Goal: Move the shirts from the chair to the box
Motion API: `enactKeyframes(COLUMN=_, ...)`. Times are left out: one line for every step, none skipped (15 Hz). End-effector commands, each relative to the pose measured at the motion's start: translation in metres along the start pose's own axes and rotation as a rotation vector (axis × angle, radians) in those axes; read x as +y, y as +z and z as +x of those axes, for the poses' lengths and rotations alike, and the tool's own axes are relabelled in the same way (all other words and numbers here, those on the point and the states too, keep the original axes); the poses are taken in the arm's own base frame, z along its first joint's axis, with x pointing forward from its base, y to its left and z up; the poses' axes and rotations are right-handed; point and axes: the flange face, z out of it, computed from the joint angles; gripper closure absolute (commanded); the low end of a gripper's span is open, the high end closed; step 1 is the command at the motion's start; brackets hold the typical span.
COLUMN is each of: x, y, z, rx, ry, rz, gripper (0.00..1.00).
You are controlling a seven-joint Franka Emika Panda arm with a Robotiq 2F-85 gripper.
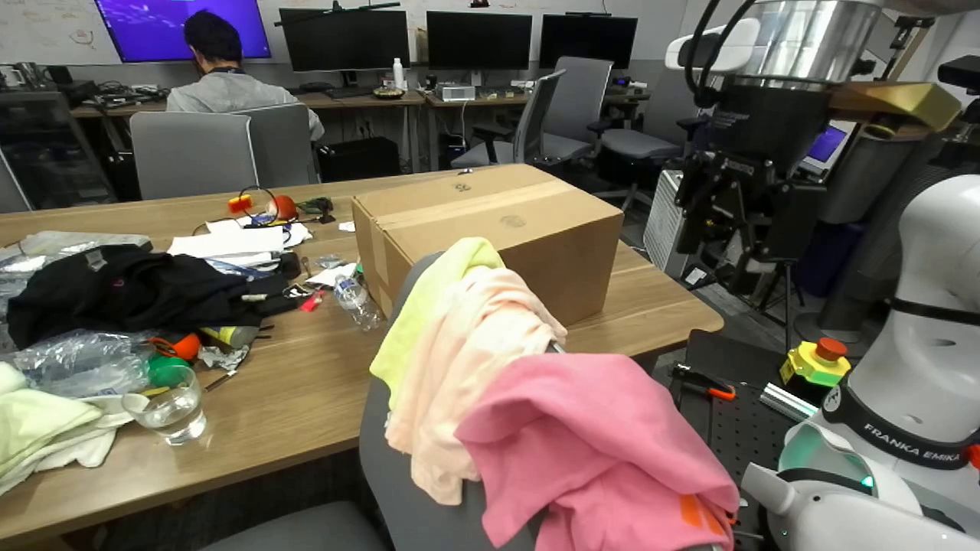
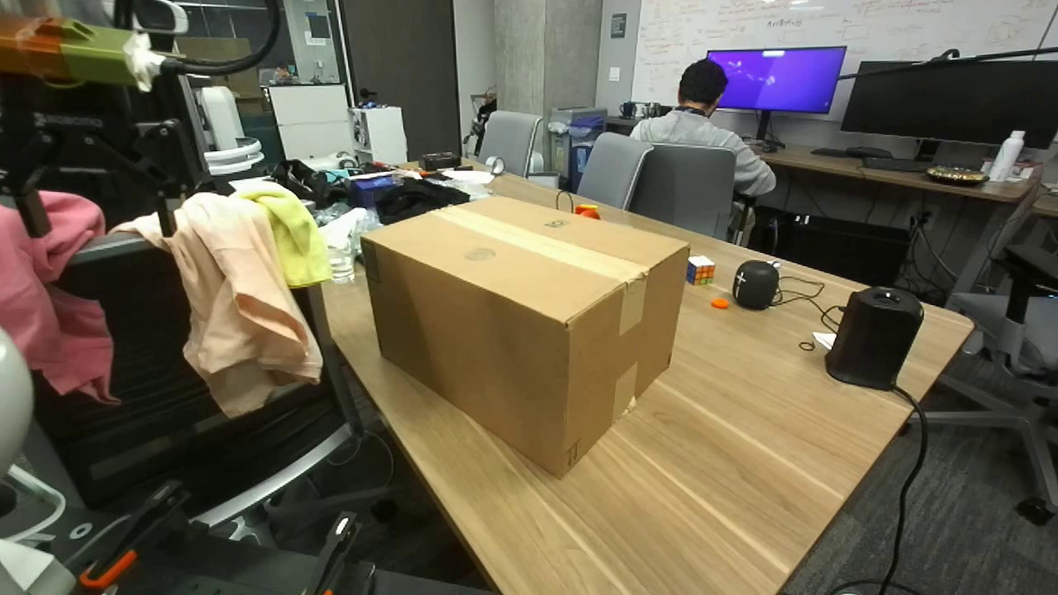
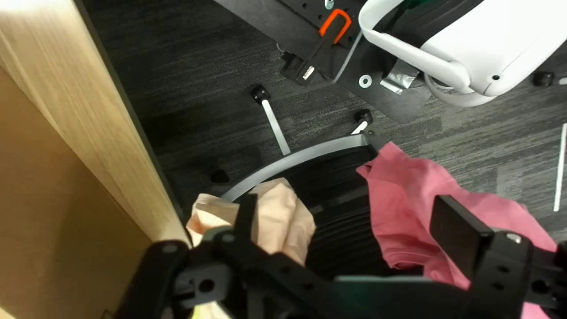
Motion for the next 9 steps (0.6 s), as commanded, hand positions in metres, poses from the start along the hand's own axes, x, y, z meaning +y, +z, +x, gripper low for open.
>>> enactKeyframes(x=-0.041, y=0.001, z=0.007, rx=0.002, ry=-0.059, rz=0.011, gripper=0.0)
enactKeyframes(x=-0.052, y=0.003, z=0.008, rx=0.002, ry=-0.075, rz=0.014, gripper=0.0)
enactKeyframes(x=-0.063, y=0.005, z=0.01, rx=0.004, ry=-0.089, rz=0.016, gripper=0.0)
enactKeyframes(x=-0.075, y=0.007, z=0.013, rx=0.011, ry=-0.098, rz=0.017, gripper=0.0)
enactKeyframes(x=-0.085, y=0.008, z=0.015, rx=0.02, ry=-0.102, rz=0.02, gripper=0.0)
enactKeyframes(x=-0.095, y=0.009, z=0.017, rx=0.031, ry=-0.106, rz=0.026, gripper=0.0)
enactKeyframes(x=-0.106, y=0.011, z=0.019, rx=0.046, ry=-0.106, rz=0.031, gripper=0.0)
enactKeyframes(x=-0.115, y=0.012, z=0.022, rx=0.064, ry=-0.111, rz=0.03, gripper=0.0)
enactKeyframes(x=-0.125, y=0.013, z=0.025, rx=0.091, ry=-0.112, rz=0.025, gripper=0.0)
